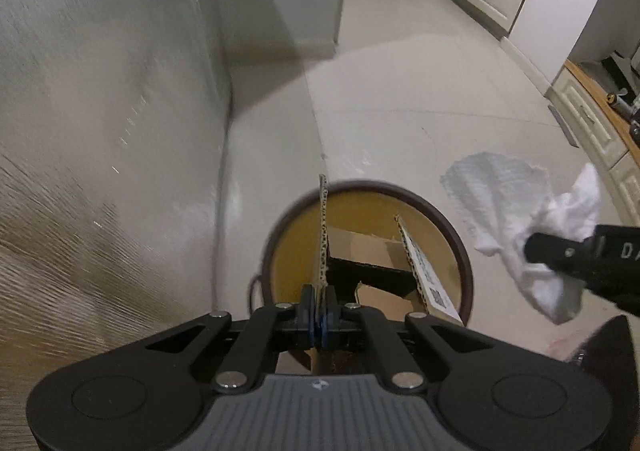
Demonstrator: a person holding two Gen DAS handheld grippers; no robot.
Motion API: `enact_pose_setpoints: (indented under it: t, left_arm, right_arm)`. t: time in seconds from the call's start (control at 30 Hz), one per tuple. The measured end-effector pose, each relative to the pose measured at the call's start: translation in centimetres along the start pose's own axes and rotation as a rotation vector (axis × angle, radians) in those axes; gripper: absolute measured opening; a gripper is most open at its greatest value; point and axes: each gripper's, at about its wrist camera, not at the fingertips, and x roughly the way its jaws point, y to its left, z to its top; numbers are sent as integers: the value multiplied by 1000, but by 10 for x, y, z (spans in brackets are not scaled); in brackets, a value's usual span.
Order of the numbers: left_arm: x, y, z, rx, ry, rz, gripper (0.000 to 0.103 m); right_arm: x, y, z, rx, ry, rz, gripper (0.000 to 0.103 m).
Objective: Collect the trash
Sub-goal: 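Carry the box in the left tool and tissue in the right tool over the bin, then open the left tool to drop the box while the right tool releases the tissue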
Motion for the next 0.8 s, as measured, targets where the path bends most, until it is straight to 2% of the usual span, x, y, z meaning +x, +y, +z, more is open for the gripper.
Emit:
enact_pose_setpoints:
  t: [0.23, 0.53, 0.67, 0.8]
  left_arm:
    - [44, 23, -6, -173, 145, -112, 2]
    - [81, 18, -14, -155, 255, -118, 2]
    - [95, 20, -14, -182, 305, -115, 2]
    - [103, 29, -13, -224, 322, -120, 2]
  right_arm:
    - [23, 0, 7, -13, 44, 27, 12]
    - [51, 12, 15, -39, 77, 83, 12]
    - [71, 11, 18, -1, 126, 104, 13]
    - [89, 7, 21, 48, 155, 124, 13]
